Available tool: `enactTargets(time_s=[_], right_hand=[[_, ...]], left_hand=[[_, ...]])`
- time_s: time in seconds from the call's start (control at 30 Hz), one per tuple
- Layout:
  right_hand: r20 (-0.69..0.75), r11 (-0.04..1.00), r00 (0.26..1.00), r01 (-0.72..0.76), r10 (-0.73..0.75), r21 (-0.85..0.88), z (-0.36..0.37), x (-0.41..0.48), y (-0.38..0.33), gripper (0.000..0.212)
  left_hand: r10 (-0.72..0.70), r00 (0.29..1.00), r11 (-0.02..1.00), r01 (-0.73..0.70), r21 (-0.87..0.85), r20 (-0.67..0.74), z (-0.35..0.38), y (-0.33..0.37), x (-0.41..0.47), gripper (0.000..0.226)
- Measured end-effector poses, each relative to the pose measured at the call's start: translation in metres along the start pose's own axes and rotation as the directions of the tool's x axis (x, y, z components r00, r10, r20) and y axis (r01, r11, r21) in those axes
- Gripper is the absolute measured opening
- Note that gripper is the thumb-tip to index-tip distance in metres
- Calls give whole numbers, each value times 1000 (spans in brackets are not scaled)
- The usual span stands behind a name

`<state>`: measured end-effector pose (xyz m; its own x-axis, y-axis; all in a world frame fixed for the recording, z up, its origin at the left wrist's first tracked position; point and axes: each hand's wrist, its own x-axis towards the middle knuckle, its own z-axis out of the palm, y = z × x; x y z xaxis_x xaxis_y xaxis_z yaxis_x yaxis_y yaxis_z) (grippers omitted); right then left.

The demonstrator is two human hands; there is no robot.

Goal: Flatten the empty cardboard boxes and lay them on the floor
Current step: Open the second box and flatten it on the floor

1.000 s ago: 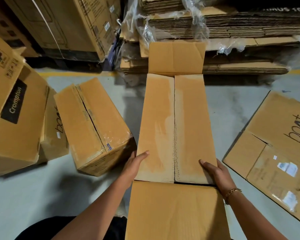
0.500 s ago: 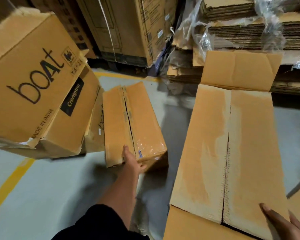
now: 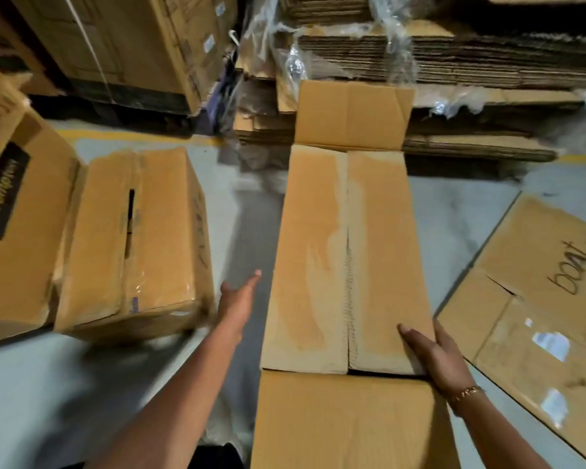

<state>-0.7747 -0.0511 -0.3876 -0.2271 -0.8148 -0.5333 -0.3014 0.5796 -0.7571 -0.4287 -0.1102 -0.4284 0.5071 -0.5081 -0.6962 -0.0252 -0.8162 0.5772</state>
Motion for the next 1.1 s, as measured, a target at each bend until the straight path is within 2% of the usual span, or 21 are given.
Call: enactTargets(time_s=[0.07,0.13,0.17,0.2,0.27,0.3,0.4,0.5,0.73,0.8,0.87,0.9,0.93,0.97,1.03,1.1], right_hand=[[-51,972,995,75,-88,-221,4,-12,-9,96],[-96,881,973,146,-210,-450,11,-14,-11,78],[-95,820,958,179,-272,-544,18,-17,-16,74],[-72,762,951,195,-301,-617,24,-20,-20,75],[-2,661,976,147,-220,-735,37,-29,-22,94],[20,626,985,125,-171,-770,43,-33,-21,109],[28,522,994,80,-107,-849,54,-37,-23,143],[50,486,996,79,-72,-871,56,-36,-28,155],[71,490,997,44,38,-871,55,-31,-39,166],[76,490,996,44,46,-870,55,-32,-40,166],[78,488,996,43,51,-872,55,-33,-40,166],[77,480,996,43,52,-876,55,-33,-41,166],[77,469,996,44,52,-882,55,-33,-41,166],[77,455,995,44,55,-889,55,-34,-42,166],[69,423,995,35,66,-905,57,-32,-44,166],[62,407,995,24,80,-913,57,-32,-45,166]], left_hand=[[291,954,924,-300,239,73,19,6,-62,96],[557,822,697,-540,472,118,29,-1,-108,110],[630,761,576,-591,565,154,35,-8,-115,114],[646,739,479,-588,652,193,42,-12,-118,115],[603,759,336,-520,785,245,58,-17,-123,117],[565,783,304,-491,816,261,62,-18,-126,117],[568,784,247,-453,856,251,67,-21,-124,117],[564,791,256,-442,860,239,65,-20,-125,119],[521,788,419,-570,707,327,27,20,-150,110],[537,767,508,-626,592,350,-12,36,-155,101],[572,757,601,-649,466,316,-49,47,-154,85],[588,759,602,-641,477,279,-64,50,-150,75],[604,763,567,-613,550,228,-76,51,-146,70],[628,759,498,-561,662,171,-85,50,-141,74],[688,712,254,-414,874,137,-90,41,-132,92],[682,698,14,-312,950,219,-79,25,-121,91]])
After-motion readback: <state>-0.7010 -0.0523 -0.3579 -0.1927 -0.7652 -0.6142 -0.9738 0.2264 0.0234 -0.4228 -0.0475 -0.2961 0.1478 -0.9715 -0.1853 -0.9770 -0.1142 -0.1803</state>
